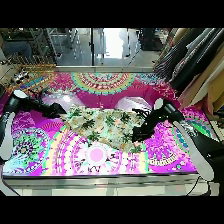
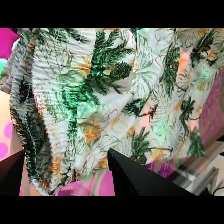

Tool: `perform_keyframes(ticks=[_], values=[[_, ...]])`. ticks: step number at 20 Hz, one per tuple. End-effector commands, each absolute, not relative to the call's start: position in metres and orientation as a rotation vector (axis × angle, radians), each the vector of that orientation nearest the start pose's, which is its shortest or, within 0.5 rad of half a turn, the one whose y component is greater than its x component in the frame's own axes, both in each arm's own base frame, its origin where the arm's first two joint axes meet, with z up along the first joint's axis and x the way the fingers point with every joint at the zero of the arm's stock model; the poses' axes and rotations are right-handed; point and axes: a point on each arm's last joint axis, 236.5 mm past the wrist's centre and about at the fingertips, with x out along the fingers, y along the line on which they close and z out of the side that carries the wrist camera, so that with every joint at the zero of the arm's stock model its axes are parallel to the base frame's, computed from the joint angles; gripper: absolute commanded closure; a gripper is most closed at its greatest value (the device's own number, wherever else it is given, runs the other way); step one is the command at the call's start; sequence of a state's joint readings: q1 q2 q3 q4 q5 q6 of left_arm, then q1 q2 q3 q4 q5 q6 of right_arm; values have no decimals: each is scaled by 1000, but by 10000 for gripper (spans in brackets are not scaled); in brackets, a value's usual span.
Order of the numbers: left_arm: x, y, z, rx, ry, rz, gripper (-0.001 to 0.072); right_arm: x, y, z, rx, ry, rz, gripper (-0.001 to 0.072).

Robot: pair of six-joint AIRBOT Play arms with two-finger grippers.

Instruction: Fold the clothes and pants, and hang the long-sleeved shirts on hangers.

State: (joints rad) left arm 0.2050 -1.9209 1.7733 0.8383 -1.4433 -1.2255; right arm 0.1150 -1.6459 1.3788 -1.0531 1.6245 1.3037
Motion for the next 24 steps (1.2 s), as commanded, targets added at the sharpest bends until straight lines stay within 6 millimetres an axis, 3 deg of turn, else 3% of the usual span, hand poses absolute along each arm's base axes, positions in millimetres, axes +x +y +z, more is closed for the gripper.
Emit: perform_keyframes(ticks=[1,3,5,8,11,14,16,17,18,19,20,21,23,24], values=[[508,-51,-5,-535,1248,-545,156,348,142,-28,321,1632,627,266],[519,-44,20,-585,1164,-542,156,369,104,-18,452,1543,483,247],[526,-45,55,-650,1067,-572,156,369,82,-27,620,1524,406,190],[527,-58,99,-623,950,-654,157,361,79,-65,729,1499,341,190],[521,-80,113,-492,898,-739,157,359,89,-89,768,1439,343,191],[517,-100,110,-447,909,-781,157,367,94,-99,794,1389,347,194],[513,-111,104,-393,926,-798,167,382,109,-99,800,1328,383,203],[511,-115,97,-355,941,-800,198,389,121,-99,799,1298,403,220],[509,-118,88,-312,968,-791,280,395,131,-102,789,1286,404,242],[507,-120,76,-265,1002,-782,387,399,140,-106,764,1282,409,283],[504,-123,64,-226,1037,-772,448,401,149,-107,742,1285,426,380],[502,-128,52,-203,1073,-765,507,403,156,-105,716,1284,448,552],[498,-142,30,-217,1142,-759,596,410,153,-97,649,1268,468,702],[495,-152,20,-234,1175,-763,599,412,141,-93,593,1264,460,702]])
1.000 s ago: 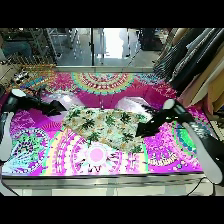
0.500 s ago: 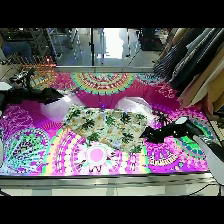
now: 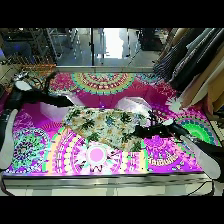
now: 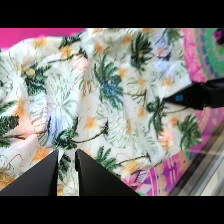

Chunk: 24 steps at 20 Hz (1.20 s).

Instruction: Fold the clothes and pants, and hang the long-sleeved shirts on hangers.

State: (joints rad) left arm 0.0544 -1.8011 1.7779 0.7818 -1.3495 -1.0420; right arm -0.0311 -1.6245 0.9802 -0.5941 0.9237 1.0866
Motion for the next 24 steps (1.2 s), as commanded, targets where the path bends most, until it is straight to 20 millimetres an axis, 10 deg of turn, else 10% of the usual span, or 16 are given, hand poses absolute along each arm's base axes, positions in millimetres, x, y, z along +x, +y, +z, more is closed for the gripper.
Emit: perform_keyframes(ticks=[1,6,10,13,17,20,24], values=[[493,-162,9,-239,1203,-773,656,412,118,-91,536,1274,406,703],[465,-229,-49,-247,1368,-837,695,369,-34,-69,290,1368,49,704],[455,-282,-86,-208,1377,-868,695,385,-39,-20,307,1248,49,705],[469,-300,-85,-217,1303,-852,695,427,47,36,266,1106,245,705],[487,-276,-37,-236,1247,-841,695,460,221,115,159,841,525,705],[488,-223,16,-293,1252,-781,696,449,333,80,119,874,678,705],[477,-159,53,-359,1282,-719,695,415,402,-29,134,1181,750,702]])
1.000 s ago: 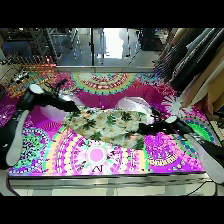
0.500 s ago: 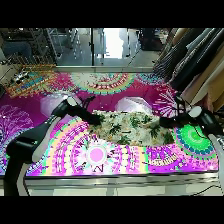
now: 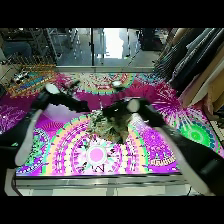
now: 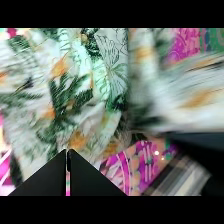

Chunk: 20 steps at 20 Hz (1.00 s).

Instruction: Fold the clothes and pants, and hang the long-sleeved shirts on hangers.

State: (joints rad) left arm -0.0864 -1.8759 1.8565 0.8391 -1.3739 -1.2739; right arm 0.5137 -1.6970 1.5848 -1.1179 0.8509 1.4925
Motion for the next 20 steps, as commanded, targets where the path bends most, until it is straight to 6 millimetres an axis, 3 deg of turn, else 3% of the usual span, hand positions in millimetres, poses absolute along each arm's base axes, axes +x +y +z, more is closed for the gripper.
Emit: perform_keyframes(ticks=[1,2,3,5,7,8,9,11,13,16,18,20], values=[[474,-150,54,-366,1296,-715,695,403,406,-40,133,1255,772,697],[473,-145,54,-372,1304,-711,695,396,407,-38,131,1288,791,537],[474,-142,54,-377,1303,-705,695,400,404,-23,116,1269,807,375],[474,-142,54,-377,1303,-706,695,428,383,35,87,1154,800,196],[472,-142,54,-375,1309,-711,694,462,329,94,54,1032,713,189],[471,-143,54,-374,1310,-712,694,472,295,110,78,1026,651,189],[471,-143,54,-374,1310,-711,694,473,265,113,112,1065,604,190],[471,-143,54,-374,1310,-711,694,464,218,91,181,1202,533,191],[471,-143,54,-374,1310,-711,694,447,201,48,267,1336,492,191],[469,-143,53,-373,1320,-715,683,411,201,-17,372,1505,463,191],[469,-138,49,-353,1329,-697,679,390,216,-37,492,1572,476,191],[469,-135,46,-338,1336,-683,679,384,236,-42,618,1574,506,191]])
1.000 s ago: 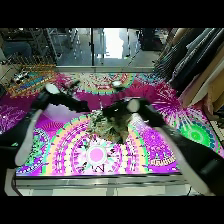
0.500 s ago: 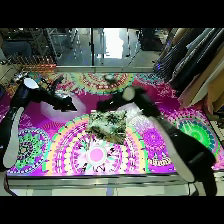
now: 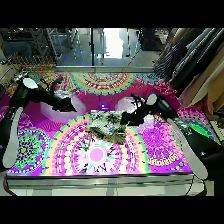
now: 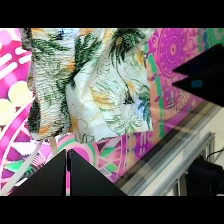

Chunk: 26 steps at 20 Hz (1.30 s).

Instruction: Fold the clothes and pants, and hang the long-sleeved shirts on hangers.

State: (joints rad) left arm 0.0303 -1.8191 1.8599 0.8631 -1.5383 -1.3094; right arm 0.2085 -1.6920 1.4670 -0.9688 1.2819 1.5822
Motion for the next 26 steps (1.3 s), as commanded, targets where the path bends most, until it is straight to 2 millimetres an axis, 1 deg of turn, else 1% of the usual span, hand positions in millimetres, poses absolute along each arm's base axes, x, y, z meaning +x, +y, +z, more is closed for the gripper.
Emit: perform_keyframes(ticks=[1,3,5,7,9,10,11,12,13,14,16,17,18,19,20,21,22,23,24,26], values=[[469,-135,47,-340,1335,-684,679,388,245,-41,664,1550,510,191],[468,-139,46,-343,1341,-683,679,399,262,-42,709,1497,508,193],[466,-146,46,-331,1346,-695,679,401,274,-49,736,1496,488,194],[463,-154,46,-321,1350,-710,679,396,278,-61,750,1535,458,194],[461,-159,47,-314,1352,-720,679,397,280,-61,746,1528,461,199],[461,-161,46,-310,1353,-723,679,402,282,-57,742,1508,471,314],[460,-162,46,-308,1353,-725,679,410,285,-49,741,1472,485,513],[460,-163,46,-307,1354,-726,679,422,291,-35,729,1415,510,580],[460,-163,46,-306,1354,-727,679,438,300,-15,713,1336,540,644],[460,-163,46,-305,1355,-726,679,459,311,13,696,1225,570,701],[460,-163,46,-303,1353,-728,679,506,328,64,636,953,572,701],[460,-163,46,-303,1353,-728,679,521,334,78,590,846,562,699],[460,-163,46,-303,1354,-728,679,525,340,79,558,810,562,662],[460,-163,46,-302,1354,-728,679,523,345,67,544,831,563,486],[460,-163,46,-302,1354,-728,679,514,347,46,526,903,568,408],[460,-163,46,-303,1354,-728,679,501,349,25,509,989,576,402],[460,-163,46,-303,1354,-728,679,490,349,11,494,1058,583,338],[460,-163,46,-303,1354,-728,679,482,346,3,484,1102,586,280],[460,-163,46,-302,1354,-728,679,476,346,0,470,1130,595,280],[459,-163,46,-302,1356,-728,679,469,337,-1,395,1152,595,280]])
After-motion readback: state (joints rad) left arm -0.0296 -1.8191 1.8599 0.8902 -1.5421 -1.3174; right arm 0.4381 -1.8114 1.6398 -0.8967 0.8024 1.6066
